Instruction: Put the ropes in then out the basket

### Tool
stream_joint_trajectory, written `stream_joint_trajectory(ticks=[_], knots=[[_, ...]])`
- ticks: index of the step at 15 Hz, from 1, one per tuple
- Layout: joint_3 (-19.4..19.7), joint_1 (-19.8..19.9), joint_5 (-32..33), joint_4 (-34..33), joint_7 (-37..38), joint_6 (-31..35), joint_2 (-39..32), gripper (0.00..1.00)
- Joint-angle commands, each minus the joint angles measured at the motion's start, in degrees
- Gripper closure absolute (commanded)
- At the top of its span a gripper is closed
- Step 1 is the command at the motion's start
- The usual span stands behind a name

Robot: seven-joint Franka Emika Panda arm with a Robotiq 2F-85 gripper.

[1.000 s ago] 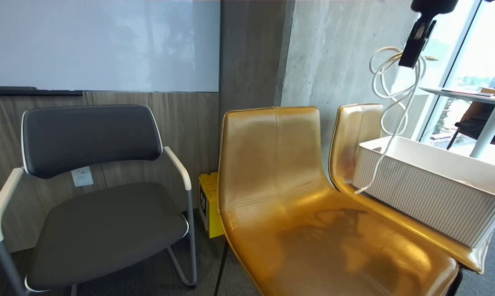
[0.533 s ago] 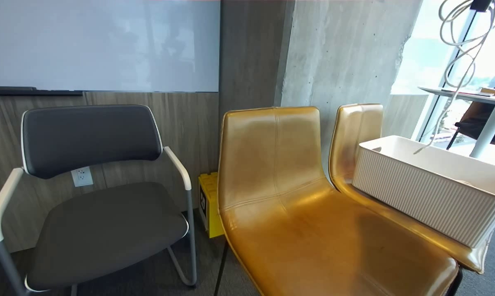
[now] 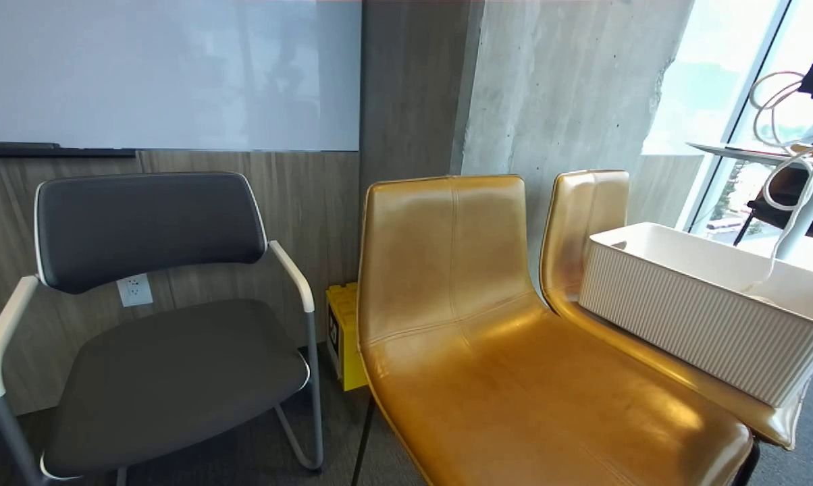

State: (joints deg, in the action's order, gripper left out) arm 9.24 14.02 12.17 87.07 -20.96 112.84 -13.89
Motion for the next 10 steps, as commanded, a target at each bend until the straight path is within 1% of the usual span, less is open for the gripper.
stream_joint_trajectory(ticks=[1,3,5,7,8,9,10], knots=[[-0.1,1.7,-4.9,7.6,-1.5,8.0,0.7,1.0],[-0.3,1.9,-6.7,11.1,-1.9,12.2,0.4,1.0],[-0.7,1.2,-6.8,14.2,-1.7,15.5,-0.1,1.0],[-1.2,0.1,-5.4,16.2,-1.1,17.7,-0.9,1.0],[-1.4,-0.6,-4.5,16.8,-0.5,18.6,-1.4,0.98],[-1.5,-1.1,-4.0,17.1,-0.3,19.1,-1.7,0.74],[-1.6,-1.7,-3.3,17.2,-0.2,19.2,-2.1,0.73]])
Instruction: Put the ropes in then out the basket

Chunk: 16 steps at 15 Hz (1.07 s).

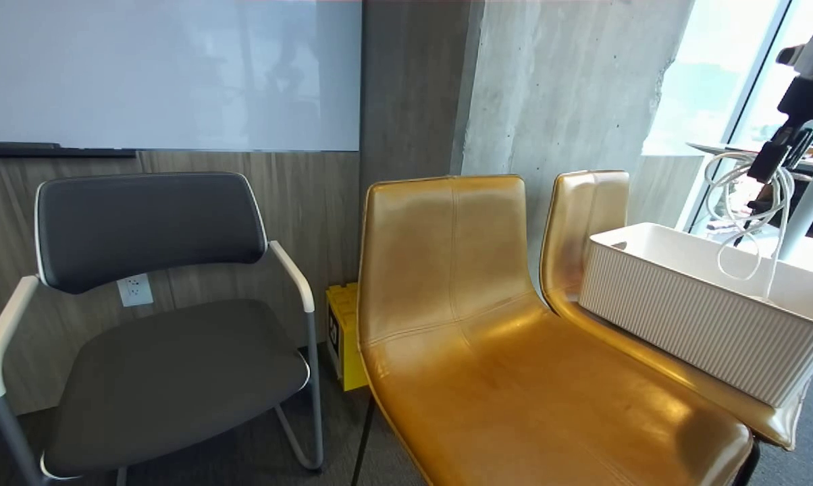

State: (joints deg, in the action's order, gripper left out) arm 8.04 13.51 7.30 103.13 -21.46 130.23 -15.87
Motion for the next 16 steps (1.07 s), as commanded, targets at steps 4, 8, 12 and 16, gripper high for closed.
stream_joint_trajectory(ticks=[4,8,12,16], knots=[[-0.3,-3.1,4.5,0.8,0.7,1.1,-0.4,0.49],[0.1,-3.4,7.8,1.7,0.3,1.4,-0.2,0.19],[-0.3,-2.4,6.9,2.1,-1.6,1.9,-1.3,0.0],[-1.0,-1.2,4.1,2.2,-3.5,3.1,-4.7,0.0]])
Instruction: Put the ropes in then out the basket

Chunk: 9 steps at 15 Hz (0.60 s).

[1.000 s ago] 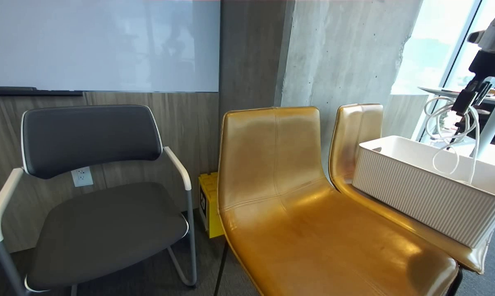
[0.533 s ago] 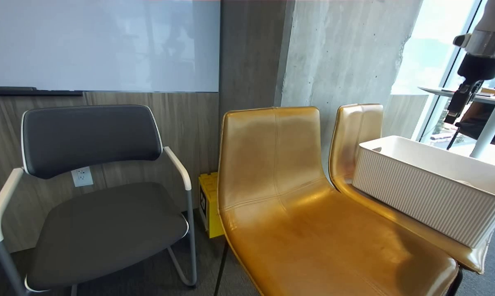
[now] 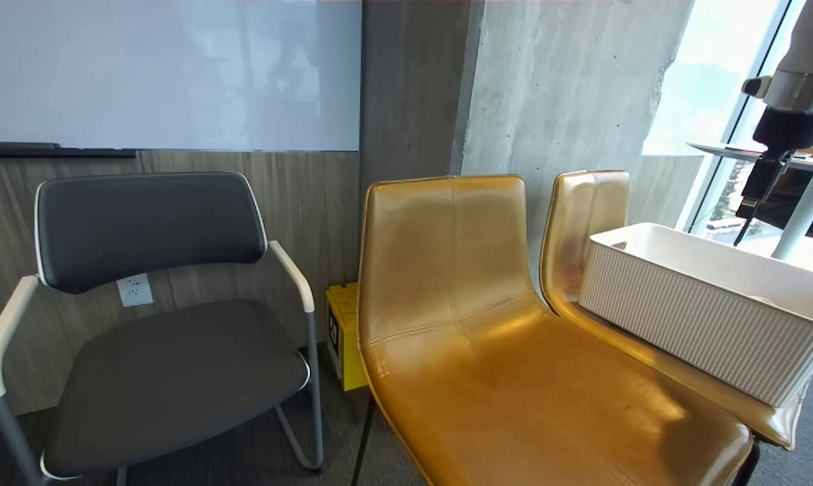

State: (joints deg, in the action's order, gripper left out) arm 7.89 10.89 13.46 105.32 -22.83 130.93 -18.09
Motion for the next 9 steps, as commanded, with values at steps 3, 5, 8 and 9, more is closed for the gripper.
stream_joint_trajectory(ticks=[3,5,8,9], knots=[[-1.0,2.4,-3.1,-1.2,-3.2,5.0,-7.1,0.0],[-1.0,3.1,-2.8,-2.6,-3.9,6.7,-10.7,0.0],[-1.1,4.0,-2.0,-5.3,-4.5,9.1,-16.5,0.0],[-1.2,4.1,-1.7,-6.3,-4.6,9.7,-18.5,0.0]])
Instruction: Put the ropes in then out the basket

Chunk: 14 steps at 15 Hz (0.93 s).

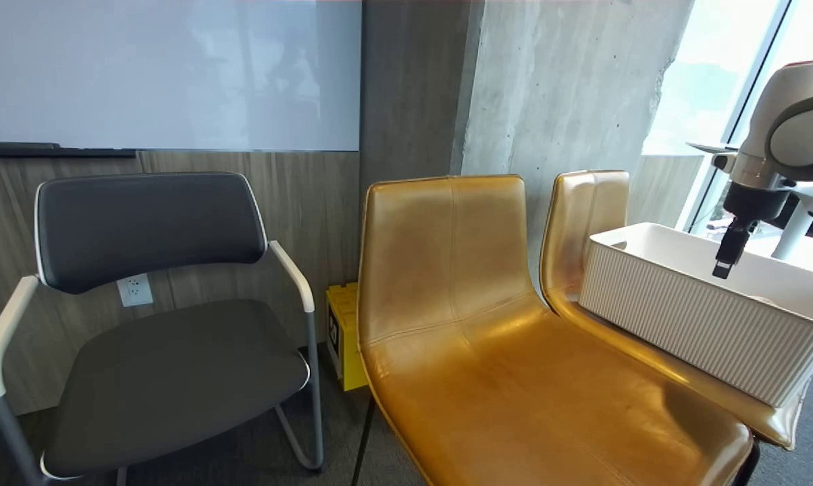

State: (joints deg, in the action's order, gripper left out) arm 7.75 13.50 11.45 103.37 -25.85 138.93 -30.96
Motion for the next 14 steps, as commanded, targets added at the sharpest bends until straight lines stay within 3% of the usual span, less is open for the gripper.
stream_joint_trajectory(ticks=[1,8,14], knots=[[-1.2,1.5,0.5,-5.5,-1.7,2.0,-7.5,0.0],[-1.0,1.3,2.4,-14.3,-1.9,2.2,-20.0,0.0],[-0.5,1.9,3.9,-14.9,-2.1,2.3,-23.6,0.01]])
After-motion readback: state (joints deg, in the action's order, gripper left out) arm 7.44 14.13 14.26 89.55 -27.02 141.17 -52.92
